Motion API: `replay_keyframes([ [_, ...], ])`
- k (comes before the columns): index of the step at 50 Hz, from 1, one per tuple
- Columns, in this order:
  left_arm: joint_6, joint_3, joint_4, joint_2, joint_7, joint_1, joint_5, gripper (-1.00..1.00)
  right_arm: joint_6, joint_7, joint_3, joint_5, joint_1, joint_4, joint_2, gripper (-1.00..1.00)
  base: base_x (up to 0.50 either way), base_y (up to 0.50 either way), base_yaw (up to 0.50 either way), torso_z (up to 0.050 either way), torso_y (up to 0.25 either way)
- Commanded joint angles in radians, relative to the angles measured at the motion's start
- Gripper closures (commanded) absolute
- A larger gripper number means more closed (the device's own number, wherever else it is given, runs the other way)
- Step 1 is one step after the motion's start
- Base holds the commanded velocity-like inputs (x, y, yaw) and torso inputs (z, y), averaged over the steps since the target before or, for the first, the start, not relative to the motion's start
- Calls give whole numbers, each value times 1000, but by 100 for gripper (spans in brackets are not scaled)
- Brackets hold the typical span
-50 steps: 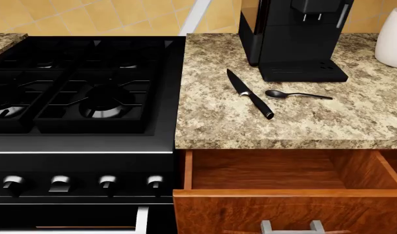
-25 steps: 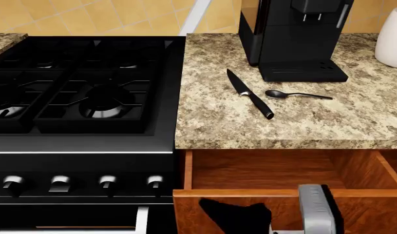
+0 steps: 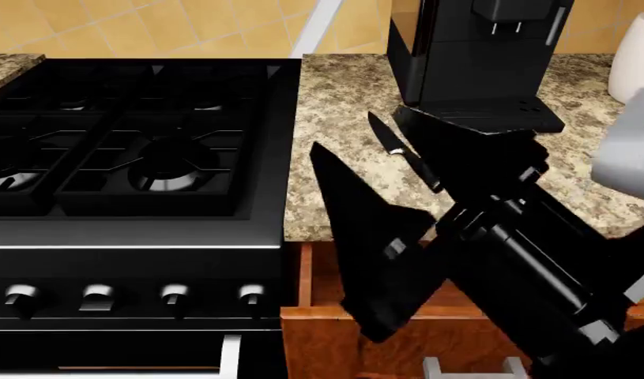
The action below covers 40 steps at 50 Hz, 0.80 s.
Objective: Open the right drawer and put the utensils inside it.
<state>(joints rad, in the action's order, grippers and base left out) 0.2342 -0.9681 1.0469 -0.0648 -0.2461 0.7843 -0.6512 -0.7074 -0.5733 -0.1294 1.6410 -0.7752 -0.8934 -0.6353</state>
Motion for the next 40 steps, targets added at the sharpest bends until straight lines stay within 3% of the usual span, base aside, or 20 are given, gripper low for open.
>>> replay_keyframes([
  [1,0,1,0,0,0,0,0,-100,-62,-263,-61,39,-347,201,-22,-100,0,0,0,0,0],
  [10,-2,4,0,-1,-1,0,1,-100,-180,-396,-149,33,-591,348,-43,-100,0,0,0,0,0],
  [17,-1,-5,0,3,5,0,-7,-100,-231,-377,-179,21,-692,416,-53,-100,0,0,0,0,0],
  [40,4,-40,0,20,25,0,-37,-100,-238,-355,-170,62,-745,426,-72,-100,107,-145,0,0,0],
])
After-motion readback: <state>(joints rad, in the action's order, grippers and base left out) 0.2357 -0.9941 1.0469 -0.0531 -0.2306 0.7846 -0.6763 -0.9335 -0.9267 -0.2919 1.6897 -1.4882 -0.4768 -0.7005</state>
